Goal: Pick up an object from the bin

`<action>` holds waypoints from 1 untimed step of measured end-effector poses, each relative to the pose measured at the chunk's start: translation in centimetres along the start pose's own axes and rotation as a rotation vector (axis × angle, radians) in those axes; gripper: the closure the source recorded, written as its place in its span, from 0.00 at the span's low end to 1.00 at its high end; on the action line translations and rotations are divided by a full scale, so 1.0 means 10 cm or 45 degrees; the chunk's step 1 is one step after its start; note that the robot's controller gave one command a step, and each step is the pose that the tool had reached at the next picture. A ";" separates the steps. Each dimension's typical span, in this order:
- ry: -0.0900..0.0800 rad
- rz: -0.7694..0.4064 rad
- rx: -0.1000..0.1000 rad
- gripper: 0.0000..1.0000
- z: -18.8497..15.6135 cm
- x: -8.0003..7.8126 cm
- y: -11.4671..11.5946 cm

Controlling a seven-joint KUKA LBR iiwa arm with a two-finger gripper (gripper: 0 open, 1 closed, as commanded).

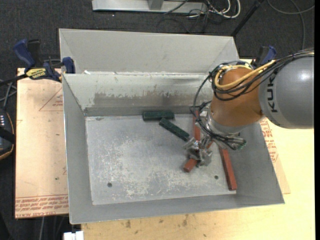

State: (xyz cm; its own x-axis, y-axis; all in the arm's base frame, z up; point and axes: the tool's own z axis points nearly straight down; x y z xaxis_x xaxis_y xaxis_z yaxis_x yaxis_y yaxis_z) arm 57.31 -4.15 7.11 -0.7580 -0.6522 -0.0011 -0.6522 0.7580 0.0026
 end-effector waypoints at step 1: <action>-0.008 -0.001 0.010 1.00 -1.73 0.12 0.10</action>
Offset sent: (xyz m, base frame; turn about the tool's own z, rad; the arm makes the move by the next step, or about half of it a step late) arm 0.0000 0.0000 0.0000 0.0000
